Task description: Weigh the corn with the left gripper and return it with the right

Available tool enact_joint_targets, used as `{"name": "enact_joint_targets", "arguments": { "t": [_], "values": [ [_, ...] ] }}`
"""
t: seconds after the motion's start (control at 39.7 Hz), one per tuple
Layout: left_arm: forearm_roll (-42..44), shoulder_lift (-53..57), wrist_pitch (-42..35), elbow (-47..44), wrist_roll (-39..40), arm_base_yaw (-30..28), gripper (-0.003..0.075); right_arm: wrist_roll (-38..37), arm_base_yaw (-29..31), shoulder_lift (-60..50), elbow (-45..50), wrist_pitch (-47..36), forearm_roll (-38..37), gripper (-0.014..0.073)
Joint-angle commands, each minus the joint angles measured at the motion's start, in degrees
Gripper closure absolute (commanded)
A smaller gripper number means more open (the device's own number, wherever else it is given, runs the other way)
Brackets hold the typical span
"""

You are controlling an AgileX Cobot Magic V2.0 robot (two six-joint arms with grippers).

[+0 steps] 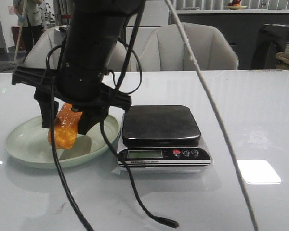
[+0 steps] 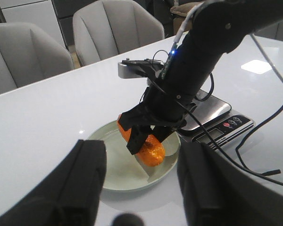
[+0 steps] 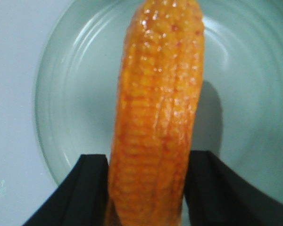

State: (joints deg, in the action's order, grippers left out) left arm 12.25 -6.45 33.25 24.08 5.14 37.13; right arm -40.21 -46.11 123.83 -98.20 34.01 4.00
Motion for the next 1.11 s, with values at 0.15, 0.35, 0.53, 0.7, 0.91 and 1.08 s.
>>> {"name": "enact_joint_targets", "arguments": {
  "t": [0.15, 0.35, 0.53, 0.7, 0.91, 1.08],
  "values": [
    [0.4, -0.6, -4.4, 1.3, 0.2, -0.1, 0.0325, 0.7, 0.1, -2.9, -4.2, -3.3, 0.6, 0.0012],
    [0.4, -0.6, -4.4, 1.3, 0.2, -0.1, 0.0325, 1.2, 1.2, -3.6, -9.1, 3.8, -1.0, -0.0004],
    [0.4, -0.6, -4.4, 1.3, 0.2, -0.1, 0.0325, 7.8, 2.6, -8.3, -10.6, 12.4, -4.0, -0.0004],
    [0.4, -0.6, -4.4, 1.3, 0.2, -0.1, 0.0325, 17.7, 4.6, -14.4, -10.5, 22.4, -6.1, -0.0004],
    [0.4, -0.6, -5.0, 1.3, 0.2, -0.1, 0.0325, 20.3, 7.9, -22.7, -6.5, 27.2, -13.0, -0.0004],
    [0.4, -0.6, -5.0, 1.3, 0.2, -0.1, 0.0325, 22.2, 12.5, -31.6, 2.8, 26.4, -14.2, -0.0004]
  ]
}}
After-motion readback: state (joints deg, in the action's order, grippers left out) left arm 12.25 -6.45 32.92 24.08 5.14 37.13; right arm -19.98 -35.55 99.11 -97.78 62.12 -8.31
